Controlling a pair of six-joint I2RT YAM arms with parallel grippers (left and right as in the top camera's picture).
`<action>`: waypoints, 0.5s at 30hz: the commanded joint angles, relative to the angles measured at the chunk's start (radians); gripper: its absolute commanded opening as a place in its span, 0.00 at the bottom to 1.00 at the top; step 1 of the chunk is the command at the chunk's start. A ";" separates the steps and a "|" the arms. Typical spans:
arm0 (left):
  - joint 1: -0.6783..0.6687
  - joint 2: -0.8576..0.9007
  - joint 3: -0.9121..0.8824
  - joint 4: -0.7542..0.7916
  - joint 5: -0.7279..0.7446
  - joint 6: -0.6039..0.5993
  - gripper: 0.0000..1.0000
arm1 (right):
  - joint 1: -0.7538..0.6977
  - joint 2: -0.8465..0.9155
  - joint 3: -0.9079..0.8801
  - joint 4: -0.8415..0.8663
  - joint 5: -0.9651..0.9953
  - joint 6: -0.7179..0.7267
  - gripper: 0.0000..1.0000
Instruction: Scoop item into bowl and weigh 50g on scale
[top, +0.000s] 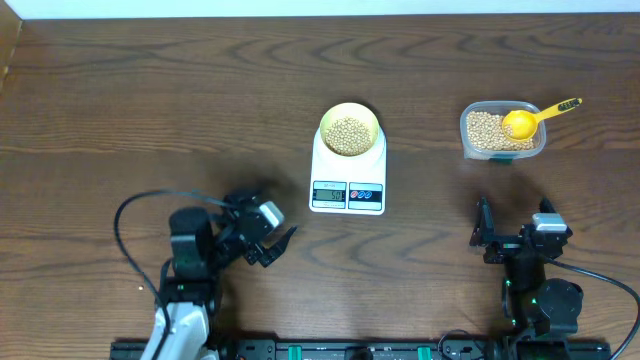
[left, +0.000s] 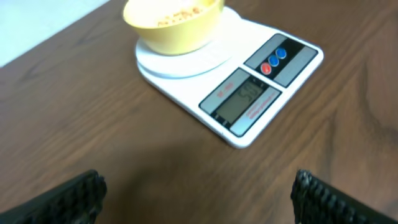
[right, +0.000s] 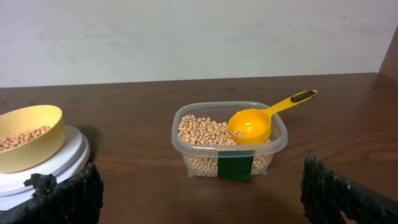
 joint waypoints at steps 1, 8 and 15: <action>0.016 -0.063 -0.093 0.096 -0.025 -0.211 0.98 | -0.003 -0.007 -0.002 -0.005 -0.002 0.014 0.99; 0.016 -0.175 -0.124 0.045 -0.228 -0.424 0.98 | -0.003 -0.007 -0.002 -0.005 -0.002 0.014 0.99; 0.016 -0.375 -0.124 -0.182 -0.383 -0.541 0.98 | -0.003 -0.007 -0.002 -0.005 -0.002 0.014 0.99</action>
